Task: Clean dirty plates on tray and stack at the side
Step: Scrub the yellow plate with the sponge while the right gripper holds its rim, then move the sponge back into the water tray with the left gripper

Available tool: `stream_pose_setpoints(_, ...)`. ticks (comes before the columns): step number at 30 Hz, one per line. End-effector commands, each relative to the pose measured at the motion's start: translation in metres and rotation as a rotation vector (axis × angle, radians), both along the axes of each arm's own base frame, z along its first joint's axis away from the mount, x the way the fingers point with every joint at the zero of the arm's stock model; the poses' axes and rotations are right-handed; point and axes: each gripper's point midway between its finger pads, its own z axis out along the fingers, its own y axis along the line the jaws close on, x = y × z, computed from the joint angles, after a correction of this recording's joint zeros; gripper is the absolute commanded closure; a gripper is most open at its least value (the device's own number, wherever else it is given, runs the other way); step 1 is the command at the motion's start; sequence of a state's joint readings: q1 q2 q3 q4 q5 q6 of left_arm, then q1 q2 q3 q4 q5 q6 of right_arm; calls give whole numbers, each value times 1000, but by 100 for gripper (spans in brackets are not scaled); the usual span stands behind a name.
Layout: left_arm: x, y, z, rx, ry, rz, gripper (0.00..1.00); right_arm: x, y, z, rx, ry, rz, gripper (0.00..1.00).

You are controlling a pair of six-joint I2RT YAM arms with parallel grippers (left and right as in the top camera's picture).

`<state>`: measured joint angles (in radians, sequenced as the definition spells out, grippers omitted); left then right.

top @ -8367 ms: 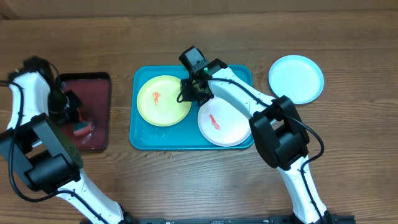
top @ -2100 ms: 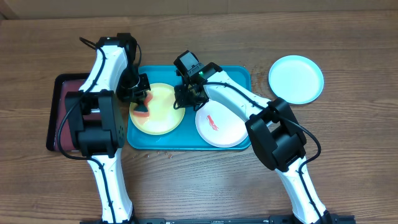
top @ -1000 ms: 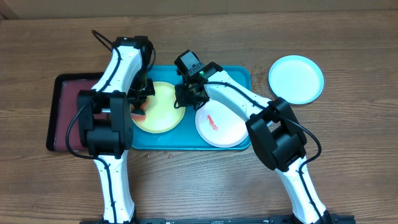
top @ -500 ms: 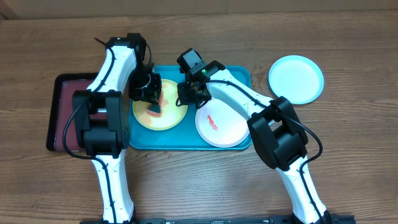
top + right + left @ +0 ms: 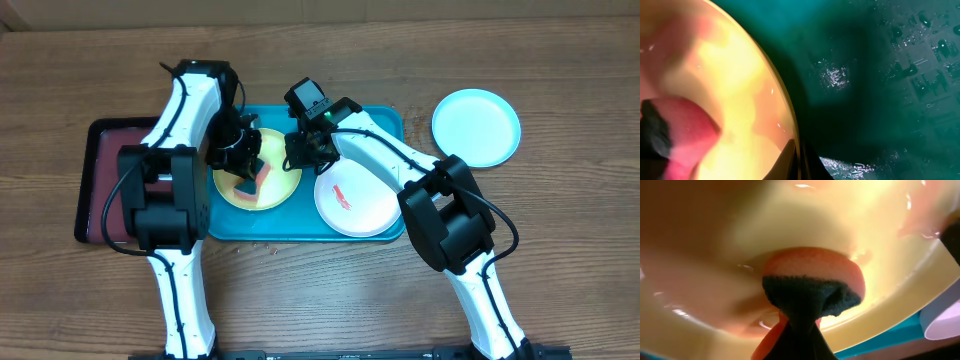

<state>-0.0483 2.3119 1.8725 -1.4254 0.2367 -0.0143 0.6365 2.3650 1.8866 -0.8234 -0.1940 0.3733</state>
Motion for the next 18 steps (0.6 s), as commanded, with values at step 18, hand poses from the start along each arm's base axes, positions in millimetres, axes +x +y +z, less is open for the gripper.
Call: stream_pose_setpoints(18,38,46,163,41,-524,221,96,-8,-4,-24,-46,25,11,96)
